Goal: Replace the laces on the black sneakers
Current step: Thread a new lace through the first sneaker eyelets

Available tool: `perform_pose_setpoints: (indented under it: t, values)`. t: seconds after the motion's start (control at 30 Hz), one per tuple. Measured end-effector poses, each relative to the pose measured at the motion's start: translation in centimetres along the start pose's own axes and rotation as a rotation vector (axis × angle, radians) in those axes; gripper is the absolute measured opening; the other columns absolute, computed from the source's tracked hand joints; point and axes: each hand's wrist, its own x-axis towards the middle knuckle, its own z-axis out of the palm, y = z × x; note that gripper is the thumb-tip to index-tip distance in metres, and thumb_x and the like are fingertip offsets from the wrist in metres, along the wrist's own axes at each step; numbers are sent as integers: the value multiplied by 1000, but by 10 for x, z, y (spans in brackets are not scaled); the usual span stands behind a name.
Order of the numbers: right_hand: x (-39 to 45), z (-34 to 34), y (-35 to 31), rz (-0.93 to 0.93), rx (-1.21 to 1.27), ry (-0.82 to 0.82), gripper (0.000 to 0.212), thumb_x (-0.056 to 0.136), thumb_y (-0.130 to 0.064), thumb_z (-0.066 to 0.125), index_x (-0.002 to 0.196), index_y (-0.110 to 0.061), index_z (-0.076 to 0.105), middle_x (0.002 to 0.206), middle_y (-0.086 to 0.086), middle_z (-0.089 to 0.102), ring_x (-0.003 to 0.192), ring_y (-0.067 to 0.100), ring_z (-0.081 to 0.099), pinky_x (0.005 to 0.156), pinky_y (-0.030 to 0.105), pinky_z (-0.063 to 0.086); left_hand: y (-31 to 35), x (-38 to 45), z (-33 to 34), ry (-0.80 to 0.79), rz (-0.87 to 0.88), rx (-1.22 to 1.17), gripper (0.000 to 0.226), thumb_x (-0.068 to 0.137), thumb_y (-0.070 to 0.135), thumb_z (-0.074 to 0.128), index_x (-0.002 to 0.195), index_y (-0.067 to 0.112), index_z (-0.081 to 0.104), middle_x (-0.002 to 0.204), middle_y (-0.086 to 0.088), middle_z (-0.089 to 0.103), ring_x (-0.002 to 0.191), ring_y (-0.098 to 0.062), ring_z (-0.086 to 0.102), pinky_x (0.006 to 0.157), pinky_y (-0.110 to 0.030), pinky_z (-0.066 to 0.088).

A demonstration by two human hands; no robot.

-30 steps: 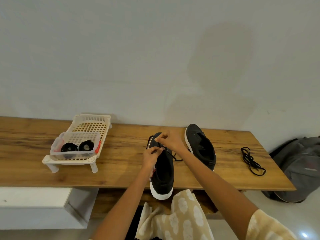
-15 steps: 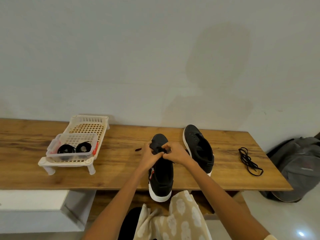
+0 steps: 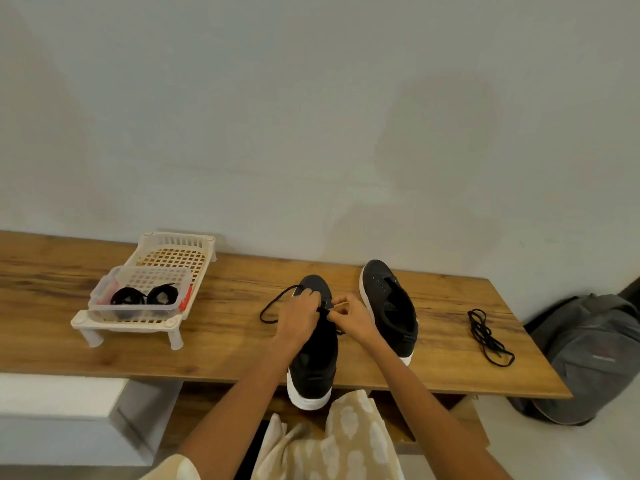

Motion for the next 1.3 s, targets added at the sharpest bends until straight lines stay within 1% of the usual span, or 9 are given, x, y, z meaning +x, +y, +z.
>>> perform_pose_setpoints:
  t: [0.2,0.33,0.4,0.63,0.73,0.93,1.1,1.2,1.3]
  values:
    - [1,1,5,-84,-73,-2,22,87,-11,58,107,-18,56,89,-6,58,87,12,58,66,15,48,-2,4,5,41,-319,-341,9,88,23,60,81,18,62,82,4,63,77,-14,58,62,-28,41]
    - [0,4,-4,-149,-236,-85,33,89,-13,56,122,-17,57,105,2,61,96,14,57,81,25,48,-11,4,14,186,-856,-1009,12,89,19,60,93,9,63,81,-3,68,75,-18,65,72,-36,54]
    - [6,8,-10,-184,-397,-111,34,91,-20,56,124,-18,57,112,3,62,98,15,57,81,26,46,-11,2,14,241,-966,-1202,10,88,17,62,92,8,61,76,-5,69,75,-20,67,79,-41,56]
    - [21,9,-42,-178,-713,-113,18,88,-20,58,83,-8,71,86,7,67,76,19,60,60,23,40,-3,0,7,102,-716,-1070,26,92,33,53,75,23,70,79,0,69,83,-19,63,79,-41,50]
    - [33,2,-72,-145,-695,-107,36,80,-17,61,49,-15,44,52,1,42,49,12,37,45,20,28,-2,-3,10,-21,-672,-1035,20,90,25,53,87,22,72,85,0,66,88,-19,59,83,-41,47]
    - [56,1,-108,-130,-570,-124,43,79,-19,71,48,-14,42,50,1,37,45,13,33,49,25,30,1,-1,10,-35,-530,-810,22,89,36,61,81,19,71,74,6,61,82,-17,61,64,-27,41]
    - [48,5,-68,-96,-450,-171,42,91,-38,57,93,3,68,69,10,56,67,21,51,65,31,40,-11,4,5,93,-732,-1097,23,91,32,60,87,12,71,78,-1,67,79,-18,62,72,-31,49]
    - [39,1,-43,-140,-587,-286,33,92,-32,56,78,-4,64,70,10,53,67,22,48,64,31,35,-5,7,-5,149,-735,-1216,21,92,26,60,82,9,69,67,2,59,61,-9,50,55,-17,41]
    - [35,-2,-32,-178,-621,-199,28,88,-28,62,66,-10,63,65,11,56,62,19,49,60,30,35,1,9,-7,167,-693,-1310,16,92,24,59,81,16,69,69,4,61,61,-7,49,55,-18,40]
